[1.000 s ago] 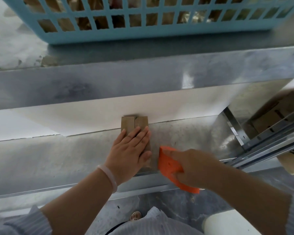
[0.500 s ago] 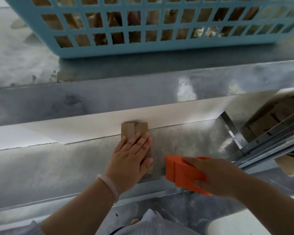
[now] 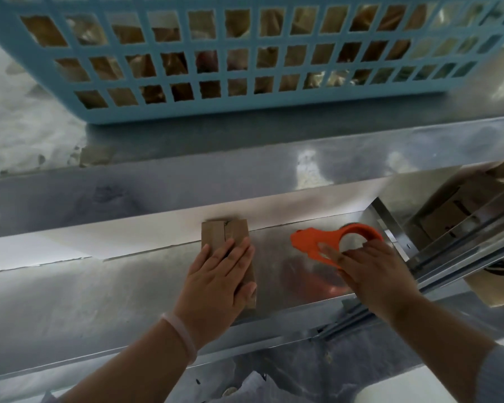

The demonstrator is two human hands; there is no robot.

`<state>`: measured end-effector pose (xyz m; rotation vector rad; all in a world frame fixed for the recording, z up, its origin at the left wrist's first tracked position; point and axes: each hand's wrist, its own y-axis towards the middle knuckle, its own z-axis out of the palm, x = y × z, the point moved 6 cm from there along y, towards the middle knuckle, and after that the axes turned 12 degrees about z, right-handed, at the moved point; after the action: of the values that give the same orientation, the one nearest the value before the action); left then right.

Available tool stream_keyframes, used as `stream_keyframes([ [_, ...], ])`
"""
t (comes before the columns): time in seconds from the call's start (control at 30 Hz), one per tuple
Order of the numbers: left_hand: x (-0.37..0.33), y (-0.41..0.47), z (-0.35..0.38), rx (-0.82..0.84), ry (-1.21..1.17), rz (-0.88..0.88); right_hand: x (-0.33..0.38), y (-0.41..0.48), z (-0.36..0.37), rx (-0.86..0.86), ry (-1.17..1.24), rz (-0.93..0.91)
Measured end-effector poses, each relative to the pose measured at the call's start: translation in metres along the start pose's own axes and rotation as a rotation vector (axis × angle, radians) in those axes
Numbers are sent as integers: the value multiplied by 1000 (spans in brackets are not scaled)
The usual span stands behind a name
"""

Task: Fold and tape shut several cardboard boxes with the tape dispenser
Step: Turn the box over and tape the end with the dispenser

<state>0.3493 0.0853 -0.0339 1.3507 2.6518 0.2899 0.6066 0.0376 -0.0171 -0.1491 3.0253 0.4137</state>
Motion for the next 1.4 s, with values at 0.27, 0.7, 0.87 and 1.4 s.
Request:
stream_keyframes([
  [0.27, 1, -2, 1, -12, -32, -7, 21, -2, 58, 170, -88, 44],
  [0.7, 14, -7, -3, -180, -253, -209, 43, -29, 46, 71, 307, 250],
  [0.87, 15, -22, -4, -381, -561, -575, 93, -17, 24, 147, 996, 518],
  [1.4, 18, -46, 29, -520, -1135, -707, 175, 7, 73, 543, 1554, 1006],
])
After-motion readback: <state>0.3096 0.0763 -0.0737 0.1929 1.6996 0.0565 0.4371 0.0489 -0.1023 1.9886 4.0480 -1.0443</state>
